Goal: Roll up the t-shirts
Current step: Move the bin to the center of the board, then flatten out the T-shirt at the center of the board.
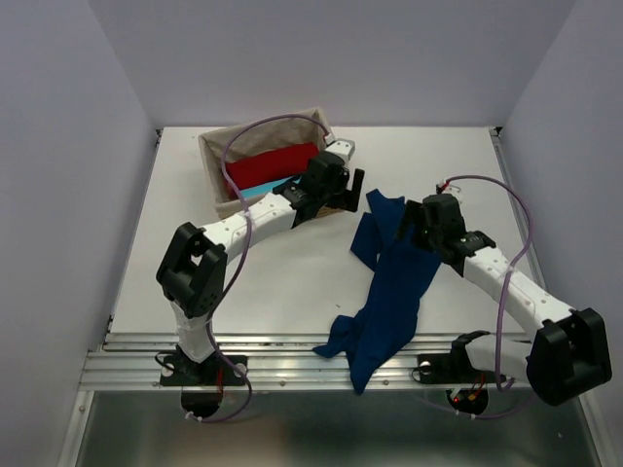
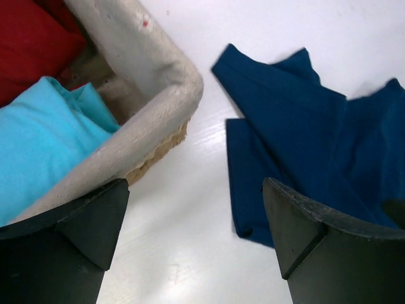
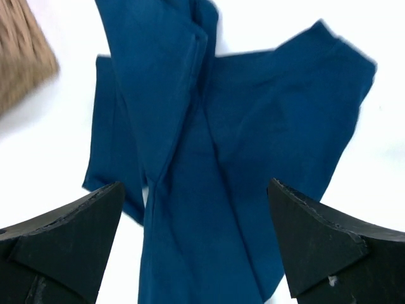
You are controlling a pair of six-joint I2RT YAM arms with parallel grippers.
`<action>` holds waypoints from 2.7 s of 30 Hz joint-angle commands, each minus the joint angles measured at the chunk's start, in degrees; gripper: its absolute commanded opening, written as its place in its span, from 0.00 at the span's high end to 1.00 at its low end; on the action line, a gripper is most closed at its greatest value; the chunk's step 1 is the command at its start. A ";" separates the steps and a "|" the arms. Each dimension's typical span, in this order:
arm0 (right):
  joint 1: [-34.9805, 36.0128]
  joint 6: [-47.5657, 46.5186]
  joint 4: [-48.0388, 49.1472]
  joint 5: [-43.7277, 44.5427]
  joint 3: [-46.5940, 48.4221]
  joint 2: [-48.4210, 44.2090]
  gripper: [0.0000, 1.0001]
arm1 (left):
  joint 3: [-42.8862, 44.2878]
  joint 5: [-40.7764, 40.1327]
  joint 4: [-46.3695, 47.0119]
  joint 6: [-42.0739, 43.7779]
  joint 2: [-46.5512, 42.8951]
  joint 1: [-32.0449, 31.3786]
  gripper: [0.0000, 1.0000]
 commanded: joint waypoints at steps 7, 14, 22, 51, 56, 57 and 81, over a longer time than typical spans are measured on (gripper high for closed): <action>4.90 5.93 -0.68 -5.56 -3.12 3.70 0.00 | 11.29 2.03 2.05 0.67 7.18 10.56 0.01; 4.91 6.19 3.72 -1.60 1.53 12.75 0.09 | 12.27 12.66 0.47 -1.44 2.20 8.56 0.01; 4.91 5.40 6.54 2.26 10.49 22.16 0.30 | 1.30 13.29 -1.46 -4.60 -8.44 3.01 0.01; -0.89 3.38 8.30 2.62 14.28 28.93 0.61 | -19.55 7.48 -0.94 -19.90 -11.89 -14.13 0.03; -1.42 2.77 8.30 3.06 15.34 28.67 0.97 | -19.47 10.91 -0.68 -18.32 -8.12 -17.46 0.04; -1.42 2.68 8.30 3.15 15.60 28.40 0.99 | -19.29 11.35 -0.59 -18.14 -7.41 -17.90 0.04; -8.80 0.57 4.61 1.30 20.70 18.29 0.99 | -11.03 15.49 -4.61 -13.31 2.89 -17.57 1.00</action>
